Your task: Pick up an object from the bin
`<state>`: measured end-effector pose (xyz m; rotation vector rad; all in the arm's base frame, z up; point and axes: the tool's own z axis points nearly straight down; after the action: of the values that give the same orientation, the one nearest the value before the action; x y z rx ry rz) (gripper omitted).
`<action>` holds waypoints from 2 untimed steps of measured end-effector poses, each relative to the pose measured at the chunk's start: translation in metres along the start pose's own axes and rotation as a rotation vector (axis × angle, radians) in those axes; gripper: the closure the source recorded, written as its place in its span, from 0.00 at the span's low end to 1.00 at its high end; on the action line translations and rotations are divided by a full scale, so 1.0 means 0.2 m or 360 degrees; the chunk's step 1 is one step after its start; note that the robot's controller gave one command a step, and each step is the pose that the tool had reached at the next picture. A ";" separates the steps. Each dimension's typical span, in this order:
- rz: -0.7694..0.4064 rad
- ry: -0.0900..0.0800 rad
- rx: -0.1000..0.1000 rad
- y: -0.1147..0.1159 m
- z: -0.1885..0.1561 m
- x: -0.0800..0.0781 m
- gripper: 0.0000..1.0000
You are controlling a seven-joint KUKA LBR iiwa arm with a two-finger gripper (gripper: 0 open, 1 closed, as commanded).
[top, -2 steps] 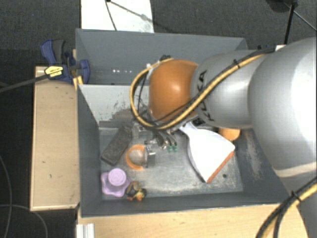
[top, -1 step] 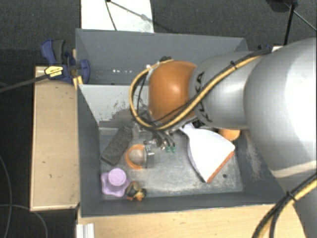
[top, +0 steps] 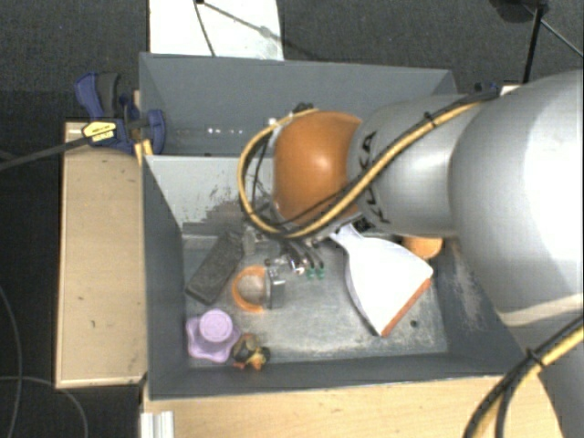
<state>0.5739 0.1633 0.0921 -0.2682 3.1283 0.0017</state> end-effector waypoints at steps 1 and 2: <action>-0.0687 0.0002 0.0003 0.04 0.07 -0.06 1.00; -0.0684 0.0001 0.0003 0.04 0.07 -0.06 1.00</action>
Offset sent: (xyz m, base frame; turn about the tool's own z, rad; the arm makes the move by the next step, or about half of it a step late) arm 0.0000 0.0000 0.0000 0.0000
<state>0.5848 0.1733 0.0784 -0.9293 2.9995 -0.0017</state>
